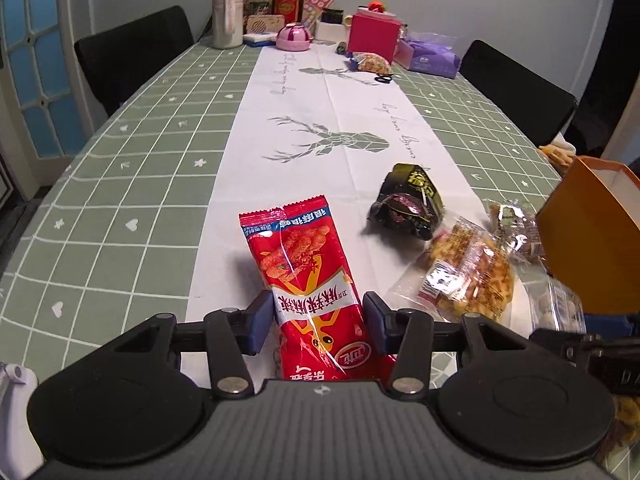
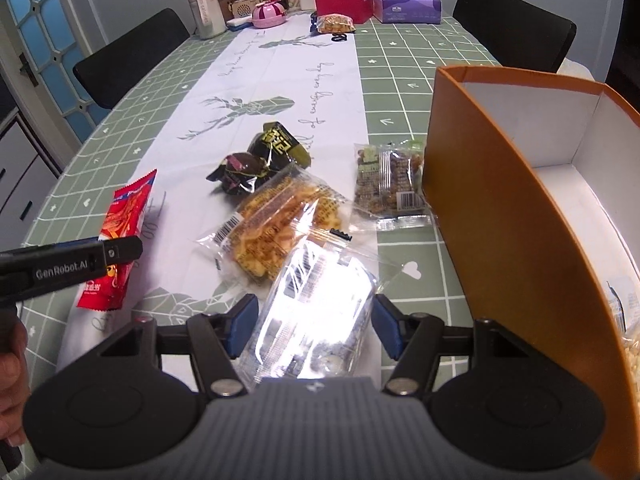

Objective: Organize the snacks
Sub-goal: 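Grasp the red snack bag with the left tool while the right tool grasps the clear bag of white balls, then carry both bags into the orange box and open both tools, then withdraw both tools from the box back over the table, then grasp the clear dried-fruit bag with the left tool while the right tool grasps the waffle pack, then lift the dried-fruit bag and waffle pack and carry both over the orange box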

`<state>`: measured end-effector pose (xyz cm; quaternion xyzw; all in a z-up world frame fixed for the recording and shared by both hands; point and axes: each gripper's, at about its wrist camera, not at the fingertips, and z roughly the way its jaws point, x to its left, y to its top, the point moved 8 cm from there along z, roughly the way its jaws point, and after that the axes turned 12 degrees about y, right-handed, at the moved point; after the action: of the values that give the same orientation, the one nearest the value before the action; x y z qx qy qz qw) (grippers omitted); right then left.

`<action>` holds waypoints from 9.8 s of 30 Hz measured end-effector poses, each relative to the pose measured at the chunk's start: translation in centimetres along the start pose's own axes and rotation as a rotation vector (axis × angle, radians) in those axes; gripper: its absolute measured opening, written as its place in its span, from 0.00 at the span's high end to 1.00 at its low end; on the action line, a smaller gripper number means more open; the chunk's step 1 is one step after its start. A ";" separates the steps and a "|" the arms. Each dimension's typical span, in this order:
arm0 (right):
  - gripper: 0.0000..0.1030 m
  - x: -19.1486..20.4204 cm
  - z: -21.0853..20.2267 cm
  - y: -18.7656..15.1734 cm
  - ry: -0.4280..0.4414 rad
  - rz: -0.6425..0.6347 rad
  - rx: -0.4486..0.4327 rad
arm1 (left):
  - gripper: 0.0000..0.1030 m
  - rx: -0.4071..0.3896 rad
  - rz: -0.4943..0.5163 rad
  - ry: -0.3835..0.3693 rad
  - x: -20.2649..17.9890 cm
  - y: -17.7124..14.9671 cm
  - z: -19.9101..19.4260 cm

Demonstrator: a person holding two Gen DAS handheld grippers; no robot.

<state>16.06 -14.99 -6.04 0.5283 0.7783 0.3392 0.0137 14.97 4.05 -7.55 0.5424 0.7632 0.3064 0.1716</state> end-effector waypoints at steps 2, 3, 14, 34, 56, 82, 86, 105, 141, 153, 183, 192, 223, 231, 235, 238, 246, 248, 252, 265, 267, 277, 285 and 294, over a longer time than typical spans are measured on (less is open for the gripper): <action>0.41 -0.1 -0.5 0.3 0.015 0.008 -0.008 | 0.46 -0.002 0.006 -0.019 -0.4 -0.2 -0.6; 0.41 0.0 -0.8 0.4 0.025 0.007 -0.013 | 0.46 -0.005 0.008 -0.029 -0.6 -0.3 -1.0; 0.41 1.5 -6.3 2.7 0.100 -0.051 -0.141 | 0.46 -0.075 0.062 -0.109 -3.8 -0.2 -5.3; 0.41 -5.0 -15.6 4.4 0.046 -0.008 -0.322 | 0.47 -0.181 0.139 -0.266 -13.3 3.1 -11.7; 0.41 -17.9 -17.2 2.5 -0.086 0.130 -0.270 | 0.47 -0.102 0.219 -0.362 -27.0 2.9 -11.1; 0.39 -22.5 -12.7 0.3 -0.162 0.108 -0.048 | 0.68 0.013 0.389 -0.210 -31.6 -0.4 -7.1; 0.38 -22.6 -12.9 0.4 -0.154 0.122 -0.064 | 0.65 0.015 0.366 -0.216 -31.4 -0.1 -7.3; 0.37 -21.2 -13.8 1.1 -0.145 0.110 -0.113 | 0.53 -0.007 0.336 -0.219 -29.5 1.1 -8.6; 0.36 -7.9 -13.0 3.0 -0.098 -0.134 -0.136 | 0.51 -0.047 0.163 -0.129 -11.1 3.0 -8.5; 0.36 -6.9 -12.9 2.9 -0.088 -0.167 -0.137 | 0.25 -0.112 0.291 -0.395 -16.0 -3.9 -9.5; 0.36 -5.1 -11.3 2.2 -0.037 -0.224 -0.103 | 0.38 -0.103 0.631 -0.481 -20.7 -11.0 -7.3; 0.36 -0.6 -7.4 2.5 0.019 -0.260 -0.072 | 0.38 -0.040 0.555 -0.344 -11.5 -9.8 -5.9; 0.06 1.2 9.6 4.4 -0.184 0.238 -0.078 | 0.38 0.019 0.316 -0.127 2.0 -5.7 -2.3; 0.05 2.4 11.2 4.4 -0.292 0.122 -0.084 | 0.38 0.019 0.313 -0.131 2.1 -5.9 -2.4; 0.09 2.8 11.4 4.4 -0.286 0.050 -0.078 | 0.38 0.021 0.310 -0.129 2.1 -5.8 -2.5; 0.16 2.6 10.9 4.2 -0.254 0.027 -0.064 | 0.38 0.022 0.309 -0.129 2.1 -5.8 -2.4; 0.28 1.8 8.2 1.7 -0.133 -0.110 0.041 | 0.38 0.024 0.310 -0.122 2.1 -5.9 -2.5; 0.28 1.8 7.2 0.6 -0.107 -0.146 0.074 | 0.38 0.023 0.310 -0.121 2.0 -6.0 -2.5; 0.29 2.0 5.0 -1.7 -0.057 -0.182 0.125 | 0.38 0.020 0.312 -0.124 1.7 -6.2 -2.7; 0.30 3.6 -0.1 -4.8 0.039 -0.321 0.126 | 0.39 0.005 0.335 -0.165 -0.3 -7.4 -4.3; 0.30 3.4 -0.8 -4.5 0.050 -0.316 0.112 | 0.39 0.003 0.334 -0.174 -0.6 -7.4 -4.7; 0.30 2.9 -4.4 -2.0 0.089 -0.299 0.003 | 0.41 -0.050 0.317 -0.206 -2.2 -5.5 -7.3; 0.30 3.3 -8.1 0.3 0.093 -0.335 -0.101 | 0.41 -0.125 0.314 -0.213 -3.2 -2.6 -10.2; 0.30 0.6 -12.4 2.7 0.093 -0.273 -0.193 | 0.41 -0.180 0.309 -0.246 -6.9 1.3 -12.4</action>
<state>13.27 -20.31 5.15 0.3975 0.8064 0.4315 0.0741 10.96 -5.65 2.18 0.6690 0.6137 0.3273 0.2621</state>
